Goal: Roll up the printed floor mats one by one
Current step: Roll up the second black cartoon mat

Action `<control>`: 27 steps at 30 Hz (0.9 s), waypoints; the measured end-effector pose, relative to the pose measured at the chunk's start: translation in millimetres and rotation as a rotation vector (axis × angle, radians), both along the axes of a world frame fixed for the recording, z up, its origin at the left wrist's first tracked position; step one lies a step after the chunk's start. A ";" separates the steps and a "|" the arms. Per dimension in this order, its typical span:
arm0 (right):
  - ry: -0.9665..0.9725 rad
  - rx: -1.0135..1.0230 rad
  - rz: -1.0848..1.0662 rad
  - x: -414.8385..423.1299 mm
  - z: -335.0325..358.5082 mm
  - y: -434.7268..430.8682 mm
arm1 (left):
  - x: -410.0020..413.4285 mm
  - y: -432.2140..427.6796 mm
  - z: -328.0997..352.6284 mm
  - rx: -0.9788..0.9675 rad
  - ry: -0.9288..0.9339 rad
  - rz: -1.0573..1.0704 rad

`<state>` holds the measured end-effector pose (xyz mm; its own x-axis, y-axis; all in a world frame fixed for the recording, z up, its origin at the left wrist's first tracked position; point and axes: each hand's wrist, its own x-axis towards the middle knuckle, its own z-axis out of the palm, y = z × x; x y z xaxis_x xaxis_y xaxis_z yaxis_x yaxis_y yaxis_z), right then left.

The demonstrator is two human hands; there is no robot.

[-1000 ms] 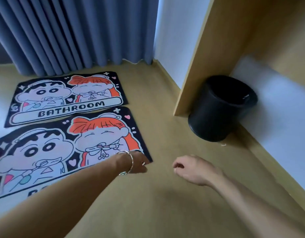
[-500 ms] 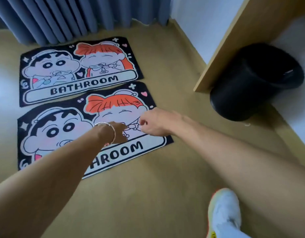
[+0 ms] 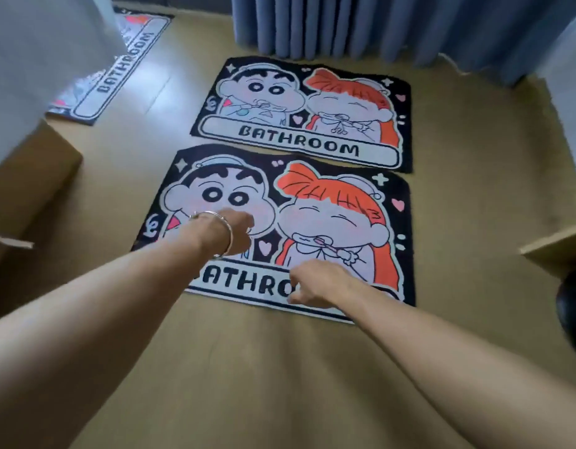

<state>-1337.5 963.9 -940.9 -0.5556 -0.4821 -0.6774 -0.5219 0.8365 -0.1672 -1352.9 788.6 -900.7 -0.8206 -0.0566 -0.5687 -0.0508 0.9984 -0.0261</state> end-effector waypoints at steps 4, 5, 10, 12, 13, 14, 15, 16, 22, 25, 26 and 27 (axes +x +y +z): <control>0.017 -0.056 0.113 25.6 -25.4 -60.2 | 81.2 -33.6 -39.6 -0.031 -0.083 0.103; 0.058 -0.076 0.168 36.4 -27.3 -70.2 | 101.8 -40.5 -42.9 -0.040 -0.123 0.107; 0.232 -0.167 0.270 46.9 -39.4 -88.5 | 153.4 -75.7 -44.2 -0.033 -0.153 0.208; 0.302 -0.128 0.280 39.2 -45.1 -80.2 | 152.8 -81.5 -46.2 -0.034 -0.128 0.223; 0.346 -0.088 0.286 34.8 -46.8 -71.3 | 149.6 -81.0 -46.8 -0.029 -0.114 0.231; 0.380 -0.040 0.289 30.0 -48.0 -59.4 | 144.8 -78.5 -46.6 -0.024 -0.107 0.232; 0.393 0.007 0.284 25.5 -48.6 -45.9 | 138.8 -74.2 -46.7 -0.017 -0.100 0.223; 0.388 0.047 0.259 21.8 -48.8 -31.7 | 131.3 -67.7 -47.1 -0.002 -0.097 0.211; 0.234 0.072 0.094 28.1 -42.3 -6.2 | 101.2 -11.7 -53.0 0.115 -0.079 0.057; 0.244 0.019 0.098 32.2 -46.6 -24.9 | 99.6 -5.1 -57.9 0.070 -0.094 -0.019; 0.237 0.007 0.102 32.8 -49.2 -31.5 | 99.4 -6.7 -58.6 0.053 -0.093 -0.024; 0.231 -0.002 0.107 32.5 -51.8 -37.9 | 99.6 -9.9 -59.8 0.046 -0.089 -0.019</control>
